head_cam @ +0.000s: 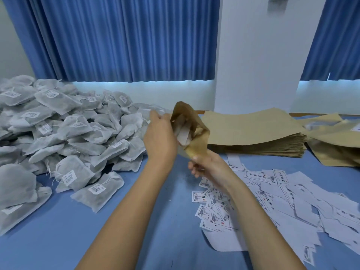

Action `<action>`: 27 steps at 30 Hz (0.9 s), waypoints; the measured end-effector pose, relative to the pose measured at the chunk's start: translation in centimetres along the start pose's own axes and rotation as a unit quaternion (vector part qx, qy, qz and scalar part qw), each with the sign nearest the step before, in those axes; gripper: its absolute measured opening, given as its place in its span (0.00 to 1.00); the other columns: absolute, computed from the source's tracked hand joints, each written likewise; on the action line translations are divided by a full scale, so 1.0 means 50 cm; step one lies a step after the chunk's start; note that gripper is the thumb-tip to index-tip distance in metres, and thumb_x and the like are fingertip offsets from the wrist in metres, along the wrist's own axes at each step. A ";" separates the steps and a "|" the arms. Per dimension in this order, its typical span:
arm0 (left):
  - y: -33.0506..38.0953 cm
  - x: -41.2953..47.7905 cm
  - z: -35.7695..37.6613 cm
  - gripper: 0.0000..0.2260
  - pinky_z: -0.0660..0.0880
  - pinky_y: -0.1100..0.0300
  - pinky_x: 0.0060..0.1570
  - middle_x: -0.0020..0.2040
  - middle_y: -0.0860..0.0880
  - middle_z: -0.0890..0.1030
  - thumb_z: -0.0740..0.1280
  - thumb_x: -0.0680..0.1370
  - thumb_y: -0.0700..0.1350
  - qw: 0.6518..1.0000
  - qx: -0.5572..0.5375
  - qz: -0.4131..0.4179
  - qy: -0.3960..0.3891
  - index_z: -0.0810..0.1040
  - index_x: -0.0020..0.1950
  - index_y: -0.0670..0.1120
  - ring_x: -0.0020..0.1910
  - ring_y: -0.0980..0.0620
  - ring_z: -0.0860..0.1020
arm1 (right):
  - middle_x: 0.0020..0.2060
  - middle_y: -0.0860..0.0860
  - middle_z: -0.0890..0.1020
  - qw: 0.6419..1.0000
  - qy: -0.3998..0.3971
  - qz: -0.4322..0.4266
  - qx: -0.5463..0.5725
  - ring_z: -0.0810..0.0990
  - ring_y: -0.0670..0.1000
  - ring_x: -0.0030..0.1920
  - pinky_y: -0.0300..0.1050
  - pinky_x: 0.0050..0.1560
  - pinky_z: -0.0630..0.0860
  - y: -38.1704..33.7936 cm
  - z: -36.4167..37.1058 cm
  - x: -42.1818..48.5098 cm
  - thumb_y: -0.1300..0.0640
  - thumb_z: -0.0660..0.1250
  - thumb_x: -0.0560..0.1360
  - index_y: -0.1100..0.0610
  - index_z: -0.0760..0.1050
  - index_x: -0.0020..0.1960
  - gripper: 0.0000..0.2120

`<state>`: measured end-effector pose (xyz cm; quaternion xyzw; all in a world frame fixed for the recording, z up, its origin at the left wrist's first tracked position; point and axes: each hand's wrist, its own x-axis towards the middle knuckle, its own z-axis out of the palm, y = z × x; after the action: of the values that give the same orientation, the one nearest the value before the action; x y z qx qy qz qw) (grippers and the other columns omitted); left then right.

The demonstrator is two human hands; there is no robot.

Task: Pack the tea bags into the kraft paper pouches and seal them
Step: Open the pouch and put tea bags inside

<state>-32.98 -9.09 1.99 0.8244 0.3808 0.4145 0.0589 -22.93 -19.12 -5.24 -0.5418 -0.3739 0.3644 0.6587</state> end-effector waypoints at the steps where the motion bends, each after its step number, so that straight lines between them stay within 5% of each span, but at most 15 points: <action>1: -0.005 0.001 0.007 0.10 0.64 0.52 0.33 0.54 0.41 0.70 0.57 0.77 0.38 0.999 -0.028 -0.008 0.029 0.76 0.54 0.39 0.35 0.43 0.69 | 0.41 0.51 0.83 0.986 -0.036 0.014 -0.164 0.79 0.49 0.38 0.37 0.37 0.74 -0.007 -0.021 -0.004 0.61 0.70 0.73 0.57 0.72 0.55 0.12; 4: -0.007 -0.002 0.041 0.18 0.69 0.51 0.37 0.60 0.42 0.71 0.57 0.74 0.33 0.996 -0.081 0.000 0.040 0.77 0.60 0.42 0.40 0.39 0.74 | 0.55 0.48 0.78 0.838 -0.025 0.097 -0.537 0.76 0.49 0.53 0.41 0.47 0.75 -0.020 -0.071 -0.020 0.60 0.74 0.68 0.48 0.71 0.63 0.26; 6: -0.005 -0.025 0.079 0.22 0.71 0.55 0.43 0.62 0.44 0.72 0.58 0.70 0.30 0.991 -0.131 0.017 0.007 0.78 0.60 0.42 0.49 0.40 0.76 | 0.54 0.51 0.78 0.735 0.001 0.160 -0.659 0.75 0.52 0.54 0.44 0.49 0.76 -0.009 -0.083 -0.026 0.62 0.73 0.68 0.52 0.77 0.59 0.21; 7: -0.004 -0.042 0.097 0.22 0.70 0.58 0.45 0.62 0.44 0.74 0.59 0.69 0.29 0.986 -0.163 0.022 0.009 0.78 0.60 0.41 0.51 0.42 0.76 | 0.48 0.53 0.79 0.715 0.013 0.169 -0.679 0.76 0.53 0.49 0.42 0.44 0.76 0.000 -0.086 -0.025 0.62 0.72 0.68 0.55 0.80 0.50 0.12; 9: -0.004 -0.083 0.127 0.21 0.71 0.59 0.52 0.60 0.44 0.77 0.63 0.69 0.28 0.973 -0.228 0.013 0.046 0.79 0.60 0.39 0.54 0.44 0.77 | 0.38 0.53 0.78 0.711 0.052 0.149 -0.685 0.76 0.54 0.39 0.40 0.36 0.74 0.016 -0.084 -0.021 0.64 0.70 0.67 0.58 0.79 0.38 0.02; 13: -0.005 -0.109 0.145 0.16 0.78 0.50 0.50 0.56 0.44 0.80 0.67 0.71 0.28 0.944 -0.314 0.015 0.102 0.81 0.57 0.36 0.54 0.48 0.79 | 0.27 0.51 0.69 0.741 0.095 0.078 -0.660 0.64 0.49 0.27 0.39 0.26 0.60 0.015 -0.084 -0.029 0.64 0.63 0.71 0.53 0.69 0.26 0.15; 17: -0.012 -0.107 0.133 0.13 0.77 0.55 0.42 0.53 0.47 0.82 0.67 0.73 0.30 0.939 -0.319 0.024 0.128 0.83 0.55 0.40 0.45 0.49 0.80 | 0.38 0.45 0.79 0.753 0.156 -0.005 -0.639 0.73 0.44 0.40 0.37 0.35 0.67 -0.022 -0.097 -0.050 0.60 0.67 0.73 0.50 0.84 0.41 0.08; 22: -0.014 -0.109 0.123 0.11 0.69 0.60 0.33 0.46 0.51 0.82 0.71 0.74 0.37 0.957 -0.260 -0.010 0.125 0.85 0.53 0.48 0.34 0.51 0.76 | 0.37 0.42 0.80 0.842 0.121 -0.222 -0.476 0.75 0.39 0.37 0.31 0.34 0.64 -0.057 -0.080 -0.075 0.61 0.76 0.68 0.53 0.85 0.38 0.04; 27: -0.011 -0.112 0.120 0.09 0.71 0.56 0.30 0.42 0.48 0.80 0.71 0.73 0.36 0.955 -0.265 0.012 0.130 0.85 0.51 0.45 0.32 0.49 0.75 | 0.37 0.51 0.82 0.780 0.168 -0.315 -0.514 0.75 0.44 0.31 0.39 0.34 0.71 -0.011 -0.033 -0.055 0.66 0.74 0.69 0.60 0.85 0.42 0.04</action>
<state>-30.99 -11.22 -5.71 0.7226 0.2521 0.6048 0.2204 -22.66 -22.37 -5.17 -0.7044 -0.5391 -0.2061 0.4132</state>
